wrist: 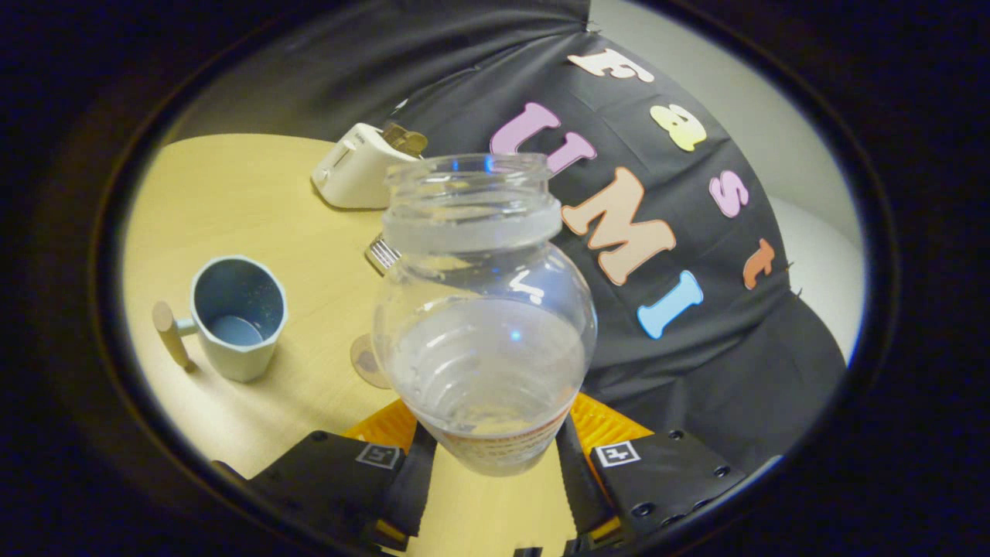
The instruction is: Take the bottle from table, then pour the juice into the cup, finally place the bottle on the coaster
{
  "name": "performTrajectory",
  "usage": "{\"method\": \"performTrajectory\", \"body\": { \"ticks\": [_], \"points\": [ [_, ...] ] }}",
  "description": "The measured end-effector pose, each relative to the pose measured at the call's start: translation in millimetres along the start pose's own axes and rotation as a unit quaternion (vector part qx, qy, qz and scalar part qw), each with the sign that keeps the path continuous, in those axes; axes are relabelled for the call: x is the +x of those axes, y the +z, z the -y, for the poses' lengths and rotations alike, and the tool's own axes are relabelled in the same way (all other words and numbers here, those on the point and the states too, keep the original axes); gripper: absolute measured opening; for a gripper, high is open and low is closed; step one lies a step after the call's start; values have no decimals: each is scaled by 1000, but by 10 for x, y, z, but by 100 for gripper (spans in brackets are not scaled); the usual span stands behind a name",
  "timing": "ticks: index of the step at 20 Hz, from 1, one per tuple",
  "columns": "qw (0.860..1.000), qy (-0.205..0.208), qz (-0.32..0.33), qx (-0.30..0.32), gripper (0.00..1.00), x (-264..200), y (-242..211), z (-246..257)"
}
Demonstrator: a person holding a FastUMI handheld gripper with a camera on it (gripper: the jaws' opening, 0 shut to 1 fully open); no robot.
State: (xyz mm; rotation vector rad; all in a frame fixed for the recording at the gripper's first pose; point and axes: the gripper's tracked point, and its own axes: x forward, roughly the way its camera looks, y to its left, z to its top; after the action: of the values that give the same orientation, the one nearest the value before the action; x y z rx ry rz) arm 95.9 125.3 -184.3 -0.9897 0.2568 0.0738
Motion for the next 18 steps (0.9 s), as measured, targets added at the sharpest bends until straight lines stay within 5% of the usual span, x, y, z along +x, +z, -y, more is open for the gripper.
{"method": "performTrajectory", "body": {
  "ticks": [18],
  "points": [
    [980,-33,26,-196,77,147,62,-167]
  ]
}}
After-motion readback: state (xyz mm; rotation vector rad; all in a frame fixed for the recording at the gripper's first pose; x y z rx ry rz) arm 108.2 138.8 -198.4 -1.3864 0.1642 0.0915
